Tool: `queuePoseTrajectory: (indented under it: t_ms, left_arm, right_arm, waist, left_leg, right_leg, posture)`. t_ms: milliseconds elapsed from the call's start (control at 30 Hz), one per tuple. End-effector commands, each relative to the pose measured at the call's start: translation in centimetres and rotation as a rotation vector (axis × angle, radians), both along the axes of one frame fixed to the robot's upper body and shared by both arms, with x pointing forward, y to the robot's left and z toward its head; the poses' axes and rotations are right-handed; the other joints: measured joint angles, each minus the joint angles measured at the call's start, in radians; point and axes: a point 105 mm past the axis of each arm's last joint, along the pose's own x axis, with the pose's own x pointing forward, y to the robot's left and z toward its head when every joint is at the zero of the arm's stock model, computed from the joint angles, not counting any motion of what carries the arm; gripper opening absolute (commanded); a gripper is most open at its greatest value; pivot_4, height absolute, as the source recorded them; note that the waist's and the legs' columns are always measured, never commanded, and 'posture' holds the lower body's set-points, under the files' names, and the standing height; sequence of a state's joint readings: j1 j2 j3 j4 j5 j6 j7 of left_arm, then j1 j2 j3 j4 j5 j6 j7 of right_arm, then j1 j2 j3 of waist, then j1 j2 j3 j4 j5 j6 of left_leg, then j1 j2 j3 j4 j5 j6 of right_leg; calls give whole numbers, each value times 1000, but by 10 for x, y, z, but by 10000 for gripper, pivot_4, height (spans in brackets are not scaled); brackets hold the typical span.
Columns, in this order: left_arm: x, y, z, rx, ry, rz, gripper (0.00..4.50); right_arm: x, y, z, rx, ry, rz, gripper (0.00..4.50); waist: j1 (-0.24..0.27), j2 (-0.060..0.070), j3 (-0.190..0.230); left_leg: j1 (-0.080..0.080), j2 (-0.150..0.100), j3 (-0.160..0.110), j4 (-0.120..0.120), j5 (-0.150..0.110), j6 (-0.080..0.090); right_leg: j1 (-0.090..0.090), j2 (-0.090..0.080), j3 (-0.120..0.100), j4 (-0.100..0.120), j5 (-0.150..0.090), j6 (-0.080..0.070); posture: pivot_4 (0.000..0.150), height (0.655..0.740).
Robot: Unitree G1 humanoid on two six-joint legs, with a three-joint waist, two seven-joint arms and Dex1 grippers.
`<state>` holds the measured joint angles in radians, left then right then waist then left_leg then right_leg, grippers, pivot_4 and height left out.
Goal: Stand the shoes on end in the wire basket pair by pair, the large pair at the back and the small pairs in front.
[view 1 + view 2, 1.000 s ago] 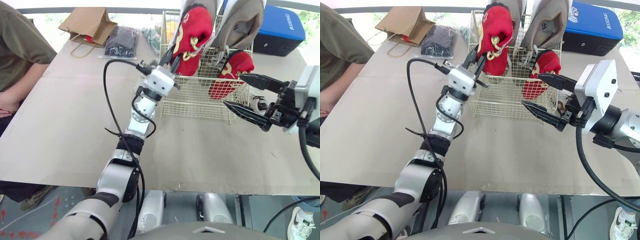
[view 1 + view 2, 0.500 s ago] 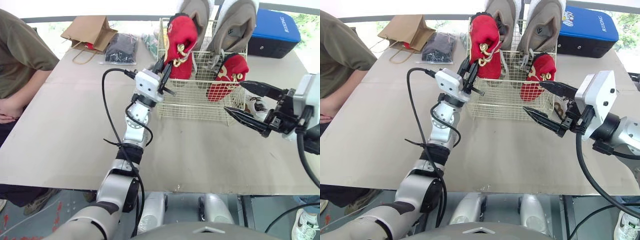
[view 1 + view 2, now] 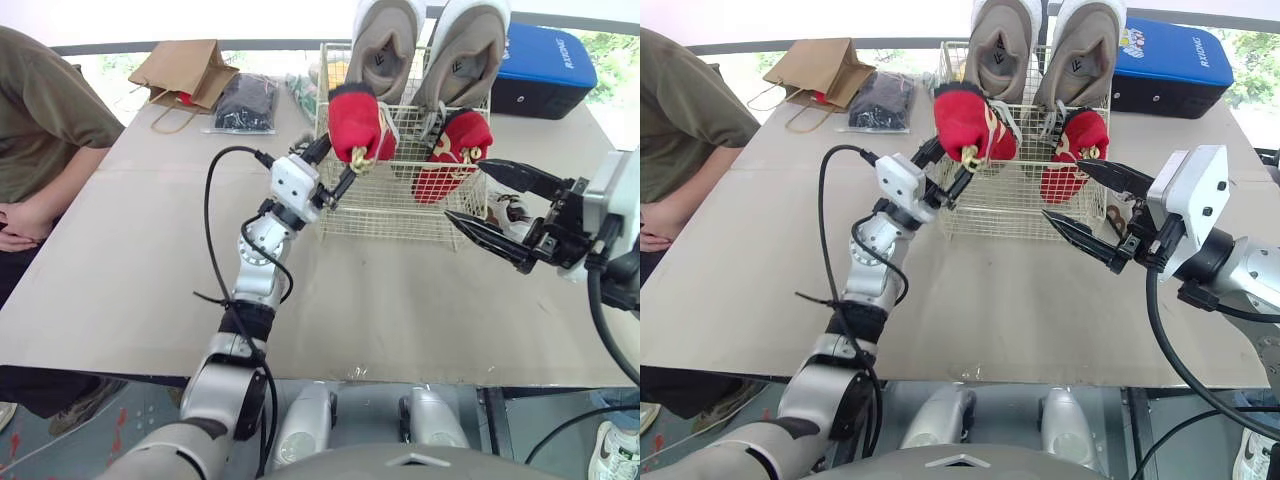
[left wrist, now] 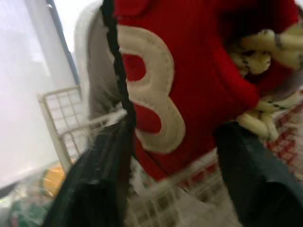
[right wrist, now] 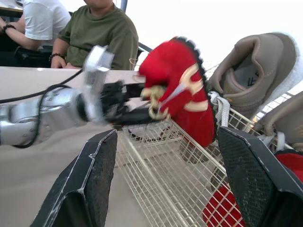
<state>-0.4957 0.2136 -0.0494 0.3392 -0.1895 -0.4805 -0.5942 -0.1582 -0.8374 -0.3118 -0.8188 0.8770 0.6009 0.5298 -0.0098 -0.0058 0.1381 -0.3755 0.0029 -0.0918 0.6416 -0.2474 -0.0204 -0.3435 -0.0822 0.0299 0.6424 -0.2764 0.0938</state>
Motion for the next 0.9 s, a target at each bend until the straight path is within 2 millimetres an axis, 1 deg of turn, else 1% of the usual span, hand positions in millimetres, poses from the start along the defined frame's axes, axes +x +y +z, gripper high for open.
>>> queuePoseTrajectory:
  t_ms: [33, 167, 333, 500, 600, 633, 667, 733, 767, 800, 833, 867, 900]
  left_arm:
    - [-1, 11, -25, 33, 161, -20, 33279]
    - [-1, 14, -4, 67, 137, -35, 33279]
    - [-1, -2, 19, 109, 81, -72, 33279]
    - [2, -9, 37, 171, 28, -67, 33279]
    - [3, -11, 47, 157, 35, -74, 33279]
    - [5, -3, 59, 87, 79, -74, 33279]
    - [6, 2, 66, 39, 111, -79, 33279]
    - [6, 11, 75, -50, 177, -95, 33279]
    - [12, 31, 82, -120, 228, -60, 33279]
    - [19, 50, 85, -170, 291, -18, 33279]
    - [26, 66, 83, -181, 346, 38, 33279]
    - [32, 79, 81, -178, 382, 91, 33279]
    - [36, 87, 78, -165, 415, 124, 33279]
  right_arm:
    - [-4, 4, 6, 1, -48, 20, 32153]
    - [-3, 6, 3, 2, -43, 29, 32153]
    - [-2, 8, 1, 7, -43, 30, 32153]
    - [-2, 7, 1, 2, -44, 21, 32153]
    - [-3, 7, 1, -1, -43, 20, 32153]
    - [-4, 7, 1, -4, -44, 18, 32153]
    - [-4, 7, 1, -6, -45, 17, 32153]
    - [-6, 6, 1, -5, -45, 15, 32153]
    - [-6, 6, 0, -5, -43, 11, 32153]
    - [-6, 6, -1, -5, -41, 8, 32153]
    - [-7, 6, -1, -3, -40, 6, 32153]
    - [-7, 6, -2, -1, -38, 4, 32153]
    - [-7, 6, -2, 0, -37, 1, 32153]
  waist:
    - [0, -1, 0]
    - [1, -3, 3]
    - [2, -6, 8]
    - [16, -10, 15]
    - [19, -10, 15]
    - [19, -10, 15]
    - [18, -10, 16]
    - [11, -12, 19]
    - [5, -12, 19]
    - [0, -12, 20]
    - [-6, -12, 21]
    - [-11, -13, 22]
    - [-16, -13, 23]
  left_leg:
    - [0, 0, 0, 0, 0, 0]
    - [-3, 0, -2, 0, 0, 0]
    - [-7, 0, -4, 0, 0, 0]
    - [-11, -1, -6, 0, 0, 0]
    - [-19, -1, -6, 1, 0, 0]
    - [-23, -1, -6, 1, 0, 0]
    - [-23, -1, -6, 1, 0, 0]
    - [-23, 0, -7, 0, 0, 0]
    - [-23, 0, -8, 0, 0, 0]
    - [-23, 0, -8, -1, 0, 0]
    - [-23, 0, -8, -1, 0, 0]
    - [-23, 0, -8, -1, 0, 0]
    - [-23, 0, -8, -2, 0, 0]
  right_leg:
    - [0, 0, 0, 0, 0, 0]
    - [-2, 0, -2, 0, 0, 0]
    - [-4, 0, -3, -2, 0, 0]
    - [-8, 0, -5, -2, 0, 0]
    - [-16, 0, -5, -2, 0, 0]
    - [-19, 0, -5, -1, 1, 0]
    - [-20, 0, -5, -1, 1, 0]
    - [-20, 0, -6, -1, 0, 0]
    - [-20, 1, -7, -1, 0, 0]
    - [-20, 0, -7, -1, 0, 0]
    - [-20, 1, -7, -1, 0, 0]
    - [-21, 1, -7, -1, 0, 0]
    - [-22, 1, -6, -1, 0, 0]
  posture:
    - [1500, 7400]
    - [1500, 7400]
    - [1500, 7400]
    - [1500, 7400]
    - [1500, 7400]
    - [1500, 7400]
    - [1500, 7400]
    - [1500, 7400]
    - [1500, 7400]
    - [1500, 7400]
    - [1500, 7400]
    - [1500, 7400]
    - [1500, 7400]
